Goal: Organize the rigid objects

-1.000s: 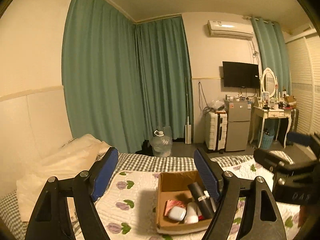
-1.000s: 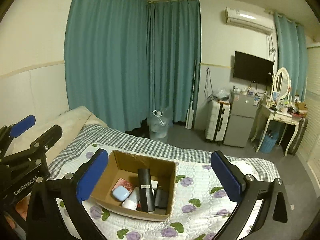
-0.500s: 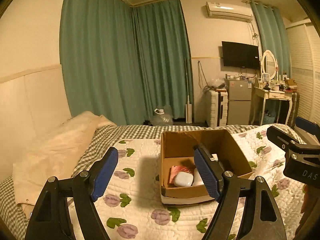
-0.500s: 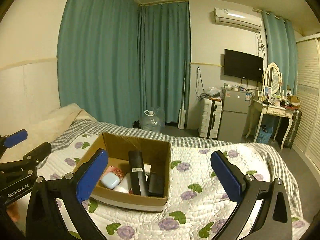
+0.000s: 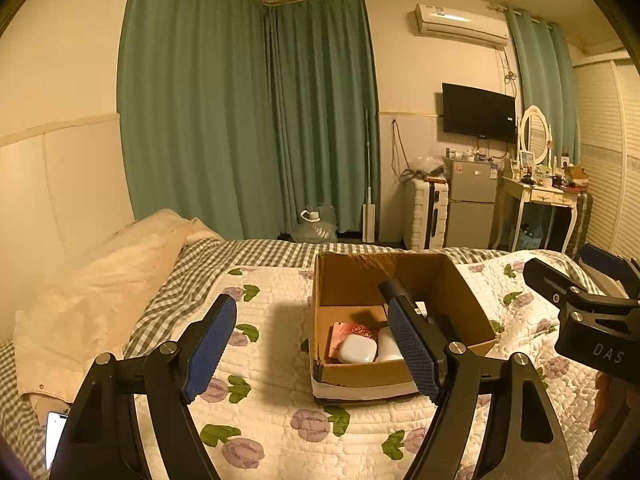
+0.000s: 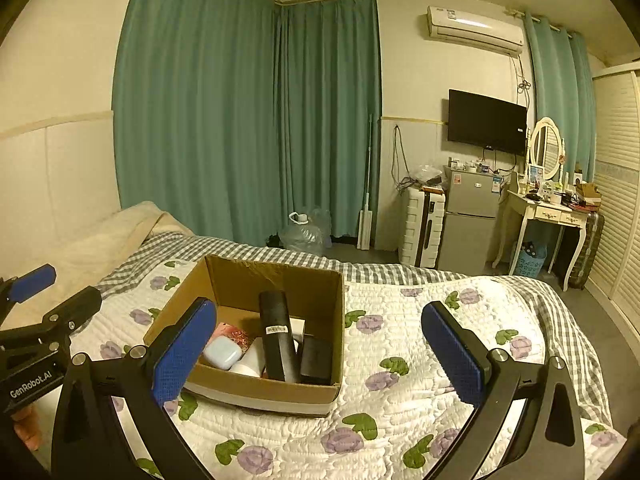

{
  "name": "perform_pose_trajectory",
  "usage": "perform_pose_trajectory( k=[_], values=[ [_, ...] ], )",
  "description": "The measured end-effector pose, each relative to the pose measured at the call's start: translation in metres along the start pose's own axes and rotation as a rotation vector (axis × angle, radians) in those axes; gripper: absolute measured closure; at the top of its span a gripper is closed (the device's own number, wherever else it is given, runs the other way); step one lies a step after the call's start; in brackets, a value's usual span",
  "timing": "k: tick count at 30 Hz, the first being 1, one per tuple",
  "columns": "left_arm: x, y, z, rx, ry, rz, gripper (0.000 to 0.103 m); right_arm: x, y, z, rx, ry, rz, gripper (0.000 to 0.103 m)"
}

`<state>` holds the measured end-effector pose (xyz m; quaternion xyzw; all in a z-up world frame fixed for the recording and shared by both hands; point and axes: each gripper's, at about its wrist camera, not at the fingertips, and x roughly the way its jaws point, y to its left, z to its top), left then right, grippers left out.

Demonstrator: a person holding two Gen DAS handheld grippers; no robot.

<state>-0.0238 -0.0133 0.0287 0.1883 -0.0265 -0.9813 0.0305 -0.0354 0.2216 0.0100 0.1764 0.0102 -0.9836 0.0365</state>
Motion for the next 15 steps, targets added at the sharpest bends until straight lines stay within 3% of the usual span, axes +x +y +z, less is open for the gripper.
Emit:
perform_pose_trajectory(
  k=[15],
  values=[
    [0.0011, -0.0018, -0.0002, -0.002, 0.012, -0.004, 0.022, -0.0019, 0.0019, -0.0016, 0.000, 0.006, -0.006, 0.000]
  ],
)
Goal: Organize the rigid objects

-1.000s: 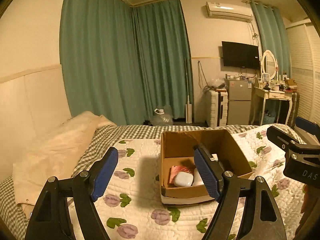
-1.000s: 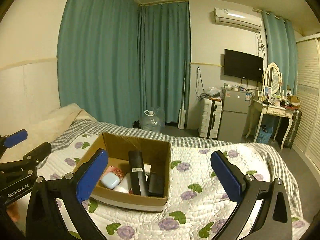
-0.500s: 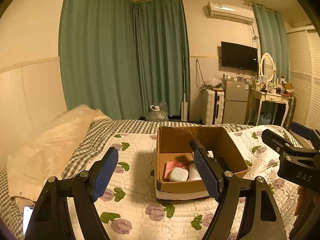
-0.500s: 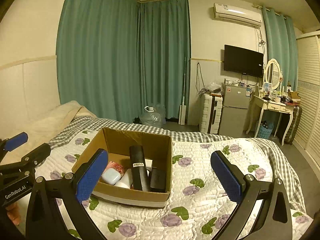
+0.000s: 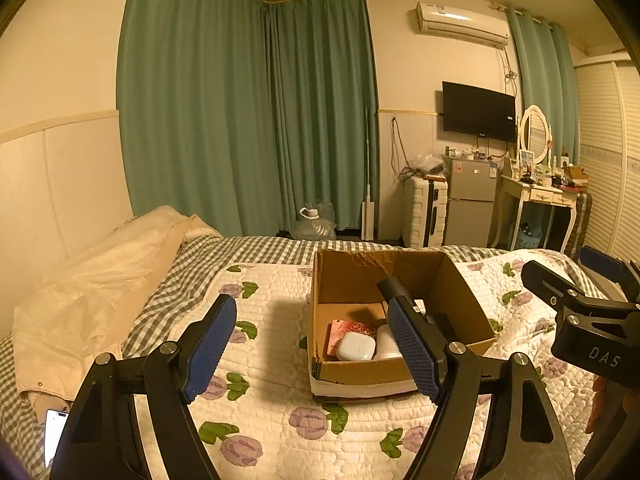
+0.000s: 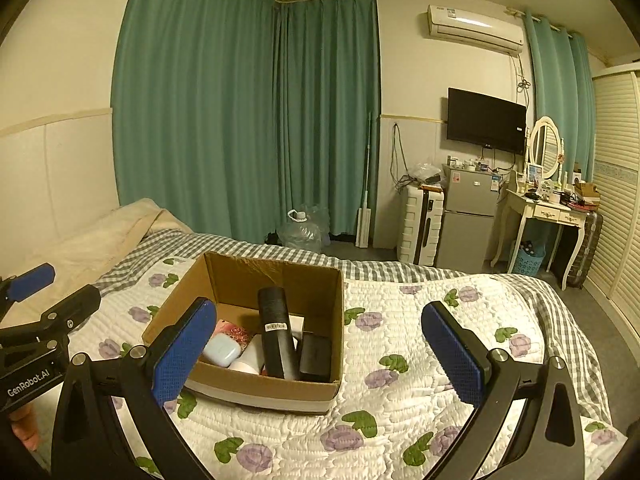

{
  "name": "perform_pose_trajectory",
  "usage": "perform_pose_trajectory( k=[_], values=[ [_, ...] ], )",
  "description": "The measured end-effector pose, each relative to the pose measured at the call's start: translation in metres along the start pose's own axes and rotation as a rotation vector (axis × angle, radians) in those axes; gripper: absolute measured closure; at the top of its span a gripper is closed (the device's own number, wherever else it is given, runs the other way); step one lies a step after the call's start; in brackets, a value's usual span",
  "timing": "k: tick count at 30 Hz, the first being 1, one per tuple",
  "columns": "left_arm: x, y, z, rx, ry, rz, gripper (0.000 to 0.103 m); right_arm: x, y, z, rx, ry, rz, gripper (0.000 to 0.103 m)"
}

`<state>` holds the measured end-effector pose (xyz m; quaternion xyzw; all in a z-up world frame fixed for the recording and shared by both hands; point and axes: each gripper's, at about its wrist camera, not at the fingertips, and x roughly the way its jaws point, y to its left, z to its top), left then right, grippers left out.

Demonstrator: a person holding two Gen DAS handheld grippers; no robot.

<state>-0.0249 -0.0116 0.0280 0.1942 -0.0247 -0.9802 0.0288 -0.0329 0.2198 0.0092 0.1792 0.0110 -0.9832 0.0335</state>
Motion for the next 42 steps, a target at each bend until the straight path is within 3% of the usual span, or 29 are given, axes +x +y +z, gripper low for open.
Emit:
perform_pose_trajectory(
  k=[42],
  values=[
    [0.0012, -0.0003, -0.0043, 0.006, 0.018, -0.004, 0.022, 0.0044, 0.0039, -0.0023, -0.015, 0.030, -0.005, 0.000]
  ],
)
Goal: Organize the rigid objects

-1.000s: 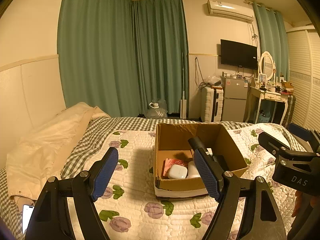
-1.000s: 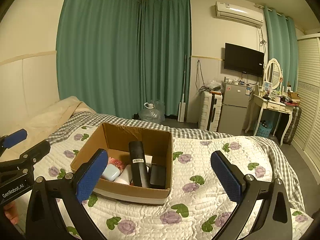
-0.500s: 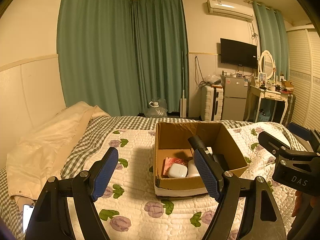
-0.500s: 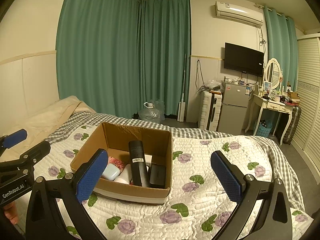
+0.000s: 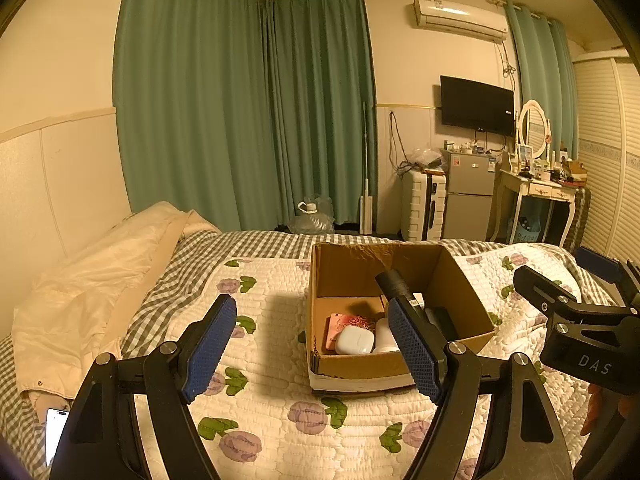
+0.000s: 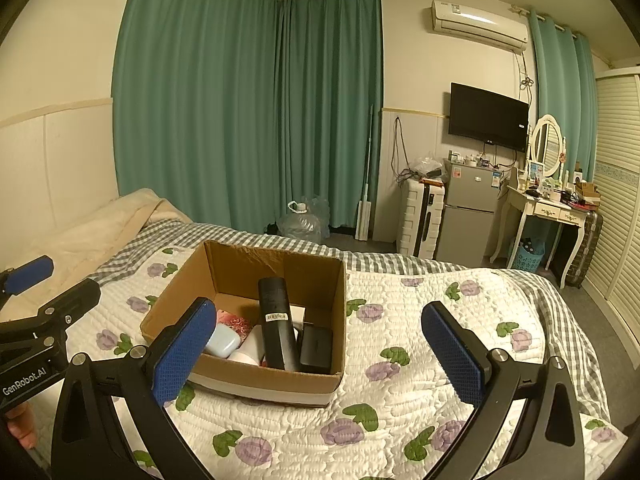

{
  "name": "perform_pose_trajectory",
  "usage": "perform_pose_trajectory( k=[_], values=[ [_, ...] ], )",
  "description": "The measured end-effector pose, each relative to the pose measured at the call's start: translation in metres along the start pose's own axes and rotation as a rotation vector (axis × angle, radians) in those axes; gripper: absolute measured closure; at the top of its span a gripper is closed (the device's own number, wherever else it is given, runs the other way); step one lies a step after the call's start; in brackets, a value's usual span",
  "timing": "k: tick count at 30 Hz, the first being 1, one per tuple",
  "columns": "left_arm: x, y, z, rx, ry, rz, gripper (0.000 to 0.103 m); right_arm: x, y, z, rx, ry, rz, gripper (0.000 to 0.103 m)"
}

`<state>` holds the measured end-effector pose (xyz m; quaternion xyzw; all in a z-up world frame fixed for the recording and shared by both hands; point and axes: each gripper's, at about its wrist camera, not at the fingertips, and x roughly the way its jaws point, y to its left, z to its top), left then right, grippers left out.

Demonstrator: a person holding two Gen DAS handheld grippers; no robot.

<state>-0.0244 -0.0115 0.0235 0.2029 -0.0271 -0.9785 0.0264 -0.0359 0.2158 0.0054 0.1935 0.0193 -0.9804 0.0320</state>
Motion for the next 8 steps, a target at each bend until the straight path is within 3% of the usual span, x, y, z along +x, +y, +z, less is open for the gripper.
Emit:
perform_pose_trajectory(
  k=[8],
  values=[
    [0.0002, -0.0001, -0.0022, -0.001, 0.009, 0.001, 0.022, 0.0028, -0.0012, -0.0037, 0.006, 0.007, -0.003, 0.000]
  ],
)
